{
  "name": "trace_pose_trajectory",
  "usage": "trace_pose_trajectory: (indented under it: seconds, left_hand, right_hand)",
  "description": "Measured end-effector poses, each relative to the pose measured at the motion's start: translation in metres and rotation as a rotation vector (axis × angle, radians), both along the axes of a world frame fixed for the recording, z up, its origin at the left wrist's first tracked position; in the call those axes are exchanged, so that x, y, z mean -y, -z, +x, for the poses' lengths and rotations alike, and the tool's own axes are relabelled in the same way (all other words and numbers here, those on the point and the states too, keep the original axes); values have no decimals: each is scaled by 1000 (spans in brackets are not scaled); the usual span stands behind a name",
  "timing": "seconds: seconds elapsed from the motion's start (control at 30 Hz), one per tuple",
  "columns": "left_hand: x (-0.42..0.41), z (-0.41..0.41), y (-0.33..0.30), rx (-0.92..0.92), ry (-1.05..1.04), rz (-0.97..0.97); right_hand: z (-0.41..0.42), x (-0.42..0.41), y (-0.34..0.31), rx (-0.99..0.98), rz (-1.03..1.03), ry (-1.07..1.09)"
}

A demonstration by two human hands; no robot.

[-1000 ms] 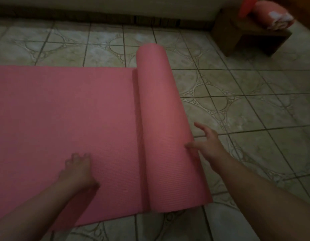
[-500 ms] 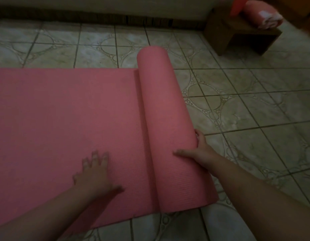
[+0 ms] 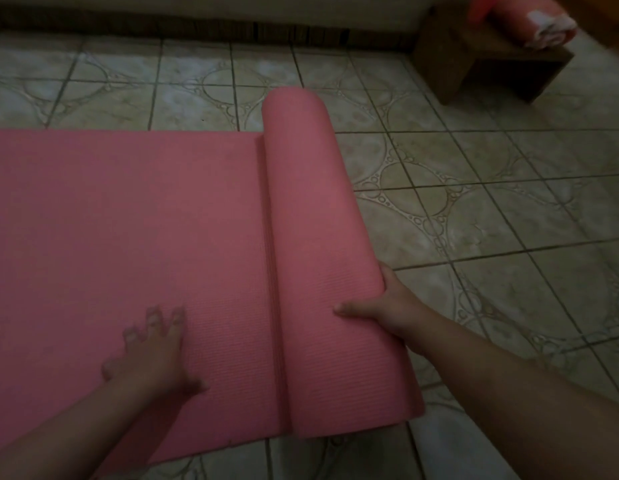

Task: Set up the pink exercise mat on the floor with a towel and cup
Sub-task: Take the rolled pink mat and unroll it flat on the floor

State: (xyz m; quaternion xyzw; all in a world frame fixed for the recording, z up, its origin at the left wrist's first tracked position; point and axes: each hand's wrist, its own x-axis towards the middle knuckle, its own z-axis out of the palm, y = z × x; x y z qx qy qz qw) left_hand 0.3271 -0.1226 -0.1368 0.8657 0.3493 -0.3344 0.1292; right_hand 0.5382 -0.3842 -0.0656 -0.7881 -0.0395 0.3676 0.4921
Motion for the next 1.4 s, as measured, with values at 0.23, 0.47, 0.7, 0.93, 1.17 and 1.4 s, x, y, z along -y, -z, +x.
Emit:
trace_pose_trajectory:
  seconds: [0.23, 0.47, 0.7, 0.93, 1.17, 1.4]
  left_hand:
    - [-2, 3, -1, -3, -57, 34]
    - [27, 41, -11, 351, -10, -118]
    - [33, 72, -13, 246, 125, -103]
    - [35, 50, -3, 148, 167, -39]
    - [28, 40, -9, 107, 215, -21]
    - [12, 20, -15, 126, 198, -83]
  right_hand:
    - [-7, -12, 3, 37, -39, -39]
    - [13, -9, -15, 260, -141, 52]
    - [-4, -48, -26, 313, -453, -160]
    - [-14, -53, -5, 369, -564, -181]
    - [-11, -61, -14, 409, -438, -207]
    - [-21, -76, -16, 402, -388, -251]
